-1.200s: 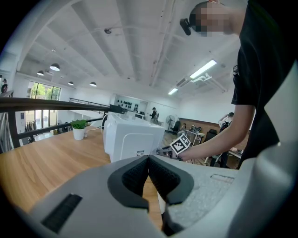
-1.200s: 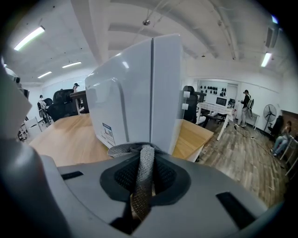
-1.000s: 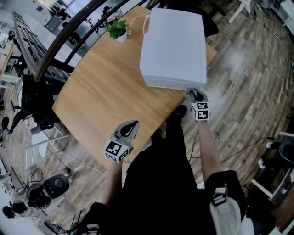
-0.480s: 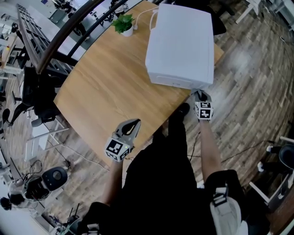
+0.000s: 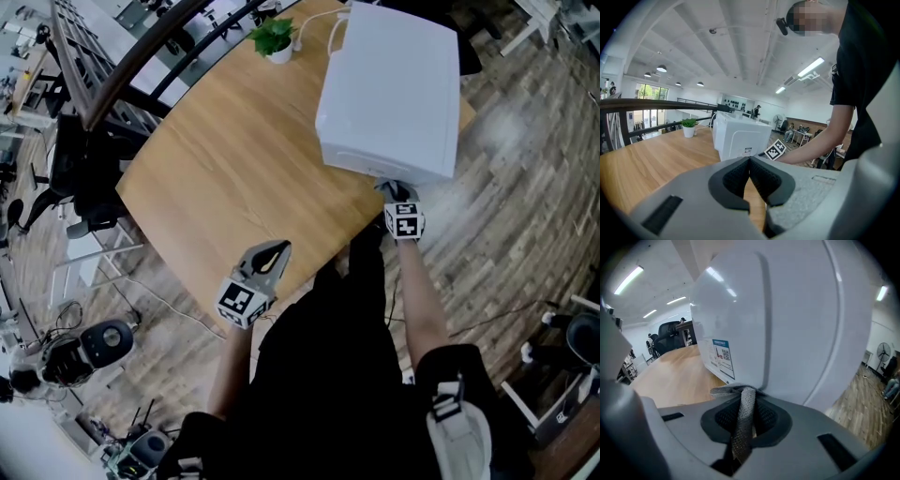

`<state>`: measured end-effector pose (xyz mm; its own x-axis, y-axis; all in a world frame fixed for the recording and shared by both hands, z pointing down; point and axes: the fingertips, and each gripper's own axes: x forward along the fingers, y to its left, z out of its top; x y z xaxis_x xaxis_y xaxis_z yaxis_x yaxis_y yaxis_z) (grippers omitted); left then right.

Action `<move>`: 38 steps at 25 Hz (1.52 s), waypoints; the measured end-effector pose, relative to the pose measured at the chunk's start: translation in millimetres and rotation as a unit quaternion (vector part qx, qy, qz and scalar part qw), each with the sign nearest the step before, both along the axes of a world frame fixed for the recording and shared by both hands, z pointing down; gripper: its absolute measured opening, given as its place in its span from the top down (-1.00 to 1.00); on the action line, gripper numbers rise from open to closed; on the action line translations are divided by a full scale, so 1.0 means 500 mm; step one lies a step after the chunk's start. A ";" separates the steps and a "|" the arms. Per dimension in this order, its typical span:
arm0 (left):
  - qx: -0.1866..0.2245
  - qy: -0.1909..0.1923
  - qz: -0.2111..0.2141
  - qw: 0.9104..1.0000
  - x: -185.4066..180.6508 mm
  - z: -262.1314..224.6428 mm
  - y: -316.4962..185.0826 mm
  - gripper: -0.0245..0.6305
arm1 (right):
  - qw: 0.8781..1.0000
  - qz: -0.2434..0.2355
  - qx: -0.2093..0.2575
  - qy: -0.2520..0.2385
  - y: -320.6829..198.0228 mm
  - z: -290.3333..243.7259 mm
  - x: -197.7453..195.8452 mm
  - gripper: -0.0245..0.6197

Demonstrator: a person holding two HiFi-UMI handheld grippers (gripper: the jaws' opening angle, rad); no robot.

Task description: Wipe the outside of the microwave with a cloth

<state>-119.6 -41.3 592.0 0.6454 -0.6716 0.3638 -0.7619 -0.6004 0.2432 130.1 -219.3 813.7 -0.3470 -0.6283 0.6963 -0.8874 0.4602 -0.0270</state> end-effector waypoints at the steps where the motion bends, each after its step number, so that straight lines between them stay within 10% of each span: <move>1: 0.002 -0.001 -0.001 1.000 -0.003 0.001 0.002 0.92 | 1.000 -0.005 0.001 -0.003 -0.002 0.001 -0.017 0.81; 38: -0.023 0.003 -0.057 0.998 -0.090 0.013 0.057 0.92 | 0.991 -0.090 0.019 -0.102 -0.054 -0.052 -0.428 0.81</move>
